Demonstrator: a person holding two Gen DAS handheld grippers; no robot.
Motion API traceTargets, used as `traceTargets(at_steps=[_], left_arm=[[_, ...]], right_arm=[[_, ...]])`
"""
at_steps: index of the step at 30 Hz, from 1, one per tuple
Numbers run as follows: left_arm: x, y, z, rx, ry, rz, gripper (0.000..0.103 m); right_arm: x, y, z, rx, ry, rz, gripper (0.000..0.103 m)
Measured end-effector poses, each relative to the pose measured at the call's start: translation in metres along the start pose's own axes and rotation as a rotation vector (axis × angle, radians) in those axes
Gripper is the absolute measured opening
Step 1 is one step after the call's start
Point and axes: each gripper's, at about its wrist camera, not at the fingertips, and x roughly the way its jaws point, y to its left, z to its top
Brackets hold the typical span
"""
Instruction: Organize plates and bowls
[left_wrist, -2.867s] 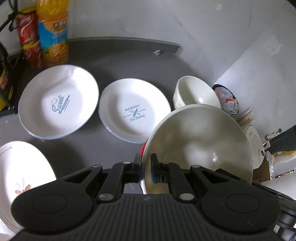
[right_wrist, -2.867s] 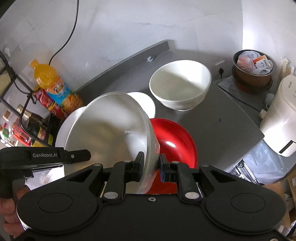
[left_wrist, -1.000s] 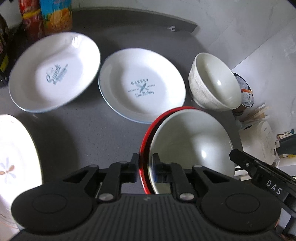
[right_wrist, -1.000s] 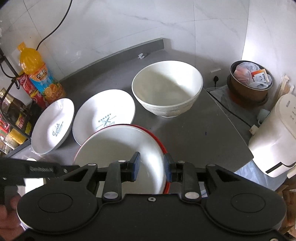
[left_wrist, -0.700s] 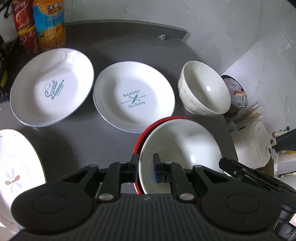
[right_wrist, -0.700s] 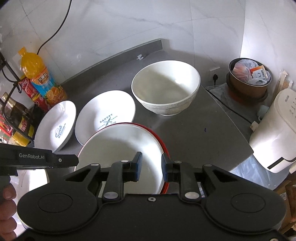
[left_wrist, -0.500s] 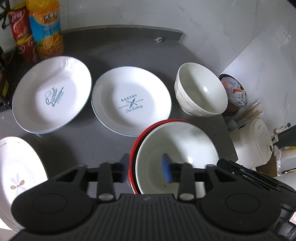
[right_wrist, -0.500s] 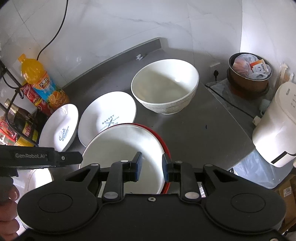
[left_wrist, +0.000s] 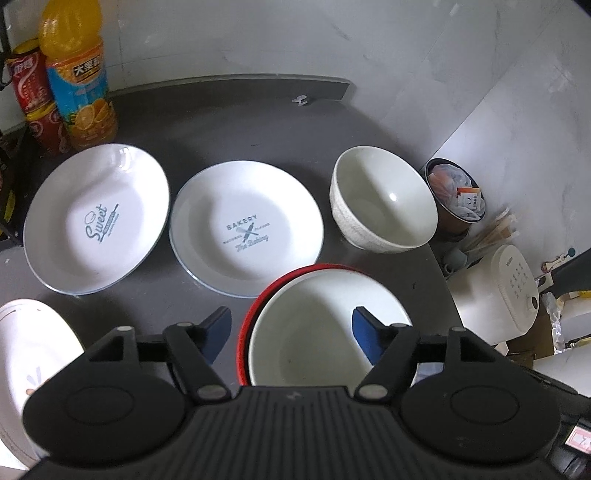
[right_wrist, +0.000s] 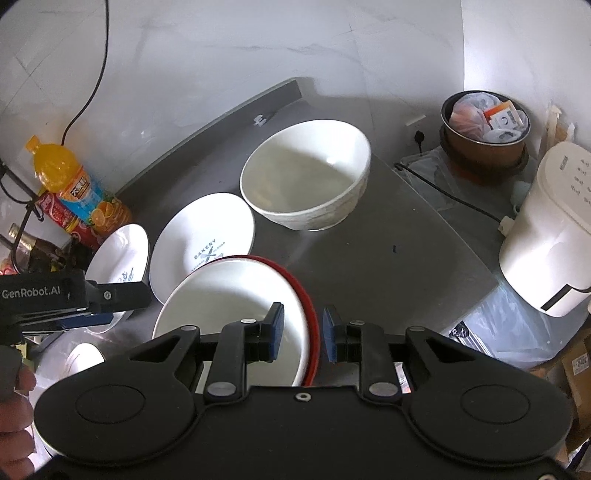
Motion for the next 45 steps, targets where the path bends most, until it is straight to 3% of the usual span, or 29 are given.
traceTargets(at_steps=[3, 7, 21, 45], left_arm=[[0.003, -0.006, 0.006, 0.004, -0.002, -0.005, 0.071], [0.007, -0.015, 0.014, 0.009, -0.018, -0.006, 0.071], [0.043, -0.042, 0.051, -0.01, -0.04, -0.007, 0.071], [0.126, -0.053, 0.094, -0.121, 0.023, 0.009, 0.067]], right_arm=[[-0.002, -0.007, 0.005, 0.019, -0.008, 0.005, 0.028], [-0.005, -0.018, 0.016, 0.043, -0.043, 0.011, 0.047], [0.023, -0.043, 0.06, 0.072, -0.064, 0.038, 0.053], [0.106, -0.084, 0.097, 0.149, 0.053, 0.051, 0.055]])
